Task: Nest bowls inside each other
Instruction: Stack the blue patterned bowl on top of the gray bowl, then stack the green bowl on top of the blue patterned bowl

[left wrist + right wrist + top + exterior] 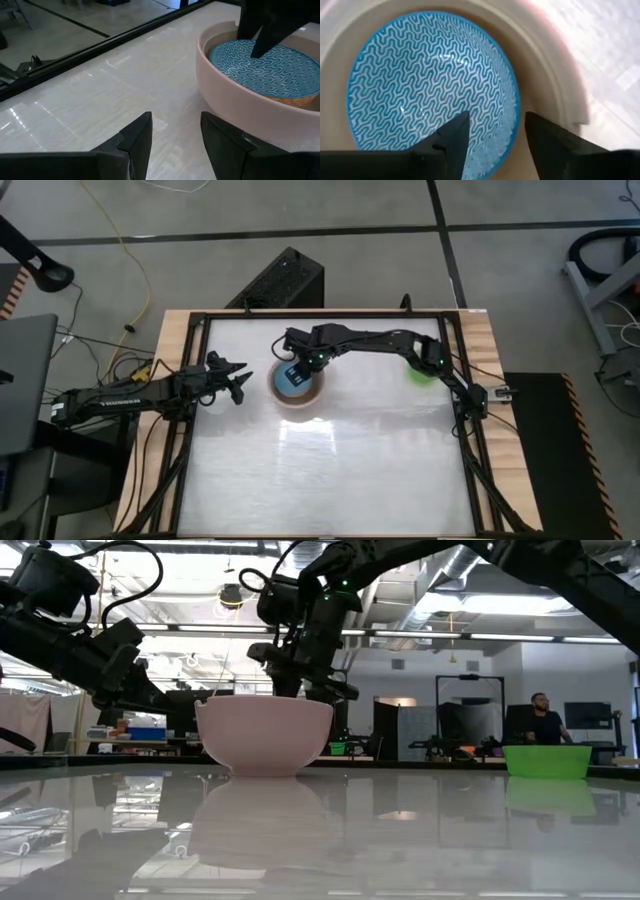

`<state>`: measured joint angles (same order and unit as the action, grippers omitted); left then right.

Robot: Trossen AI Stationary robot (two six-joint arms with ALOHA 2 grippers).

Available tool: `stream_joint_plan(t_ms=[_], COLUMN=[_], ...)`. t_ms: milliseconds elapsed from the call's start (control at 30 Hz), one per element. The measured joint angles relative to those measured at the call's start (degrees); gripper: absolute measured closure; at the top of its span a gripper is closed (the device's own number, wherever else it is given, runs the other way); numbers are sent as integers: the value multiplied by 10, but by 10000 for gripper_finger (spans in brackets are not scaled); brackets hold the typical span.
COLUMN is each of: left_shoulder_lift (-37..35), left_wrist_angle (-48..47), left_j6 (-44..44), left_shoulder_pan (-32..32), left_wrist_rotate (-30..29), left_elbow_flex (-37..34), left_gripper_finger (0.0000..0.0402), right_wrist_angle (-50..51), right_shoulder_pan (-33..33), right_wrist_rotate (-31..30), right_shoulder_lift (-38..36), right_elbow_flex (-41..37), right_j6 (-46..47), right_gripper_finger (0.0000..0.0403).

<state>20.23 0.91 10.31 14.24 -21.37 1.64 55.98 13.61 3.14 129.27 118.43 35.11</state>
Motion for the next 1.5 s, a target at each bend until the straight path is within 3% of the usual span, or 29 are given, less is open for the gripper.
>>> stream_joint_plan(t_ms=[267, 467, 600, 800, 967, 1100, 1333, 1500], left_shoulder_lift=[0, 0, 0, 0, 0, 0, 0, 0], left_wrist_angle=[0, 0, 0, 0, 0, 0, 0, 0], left_j6=[0, 0, 0, 0, 0, 0, 0, 0], left_shoulder_pan=[0, 0, 0, 0, 0, 0, 0, 0], left_wrist_rotate=[0, 0, 0, 0, 2, 5, 6, 6], left_elbow_flex=[0, 0, 0, 0, 0, 0, 0, 0], left_gripper_finger=[244, 244, 244, 244, 244, 244, 244, 244], right_wrist_angle=[89, 263, 338, 340, 335, 302, 144, 93], right_shoulder_pan=[2, -3, -1, -5, -2, 14, 35, 37], right_wrist_rotate=[0, -14, -38, -41, -114, -178, -172, -170], right_shoulder_lift=[0, 0, -3, -37, -128, -244, -431, -491], right_elbow_flex=[91, 161, 163, 132, 26, -135, -438, -567], right_j6=[-25, -67, -67, -110, -73, 26, 186, 244], right_gripper_finger=[195, 213, 225, 234, 234, 234, 234, 234])
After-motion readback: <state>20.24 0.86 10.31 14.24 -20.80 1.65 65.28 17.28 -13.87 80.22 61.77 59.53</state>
